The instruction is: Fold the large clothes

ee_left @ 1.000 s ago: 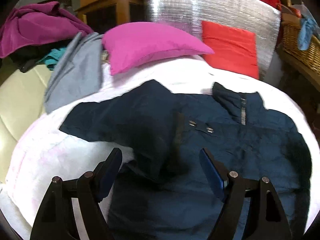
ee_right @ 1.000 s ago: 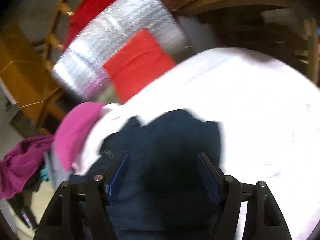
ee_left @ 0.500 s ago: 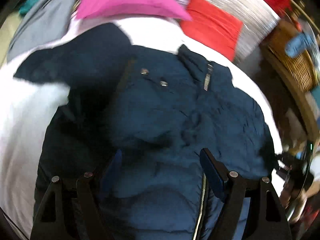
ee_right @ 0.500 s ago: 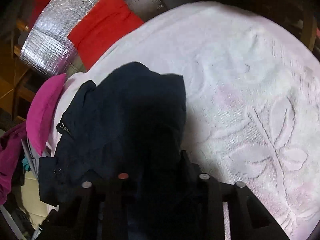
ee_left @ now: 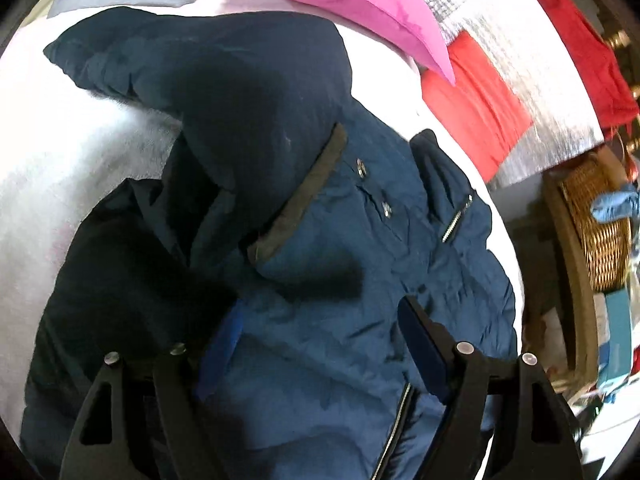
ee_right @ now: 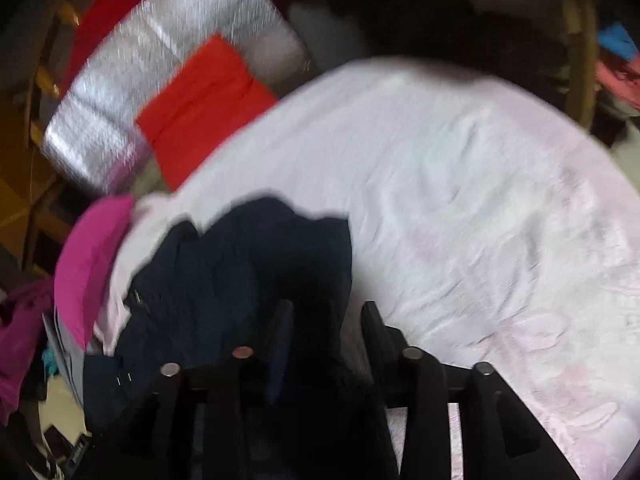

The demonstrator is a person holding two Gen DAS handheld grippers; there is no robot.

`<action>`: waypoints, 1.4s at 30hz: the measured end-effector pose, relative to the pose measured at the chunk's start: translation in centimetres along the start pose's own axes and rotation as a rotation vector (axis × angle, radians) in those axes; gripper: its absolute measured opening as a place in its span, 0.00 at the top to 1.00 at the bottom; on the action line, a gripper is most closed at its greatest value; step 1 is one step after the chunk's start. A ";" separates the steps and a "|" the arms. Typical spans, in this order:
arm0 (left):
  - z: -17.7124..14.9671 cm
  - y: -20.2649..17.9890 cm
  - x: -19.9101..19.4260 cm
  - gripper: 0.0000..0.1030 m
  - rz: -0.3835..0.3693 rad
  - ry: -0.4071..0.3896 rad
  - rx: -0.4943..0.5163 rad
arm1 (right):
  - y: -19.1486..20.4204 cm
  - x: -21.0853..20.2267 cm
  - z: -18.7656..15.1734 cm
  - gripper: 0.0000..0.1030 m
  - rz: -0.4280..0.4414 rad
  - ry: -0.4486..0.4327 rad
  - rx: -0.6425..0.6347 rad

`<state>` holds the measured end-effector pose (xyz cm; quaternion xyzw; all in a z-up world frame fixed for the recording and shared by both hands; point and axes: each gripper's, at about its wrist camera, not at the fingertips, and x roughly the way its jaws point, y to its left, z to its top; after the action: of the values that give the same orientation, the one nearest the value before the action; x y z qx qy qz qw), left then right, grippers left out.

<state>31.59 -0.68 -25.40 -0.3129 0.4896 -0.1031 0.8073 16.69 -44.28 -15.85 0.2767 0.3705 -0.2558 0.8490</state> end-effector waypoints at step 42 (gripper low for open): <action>4.5 7.9 -7.4 0.35 -0.118 -0.079 -0.163 | 11.4 7.8 -9.4 0.53 0.125 0.292 -0.281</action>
<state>30.68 10.80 -23.34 -0.4097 0.4449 -0.0981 0.7903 23.98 -31.72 -24.06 0.2120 0.5039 -0.1055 0.8307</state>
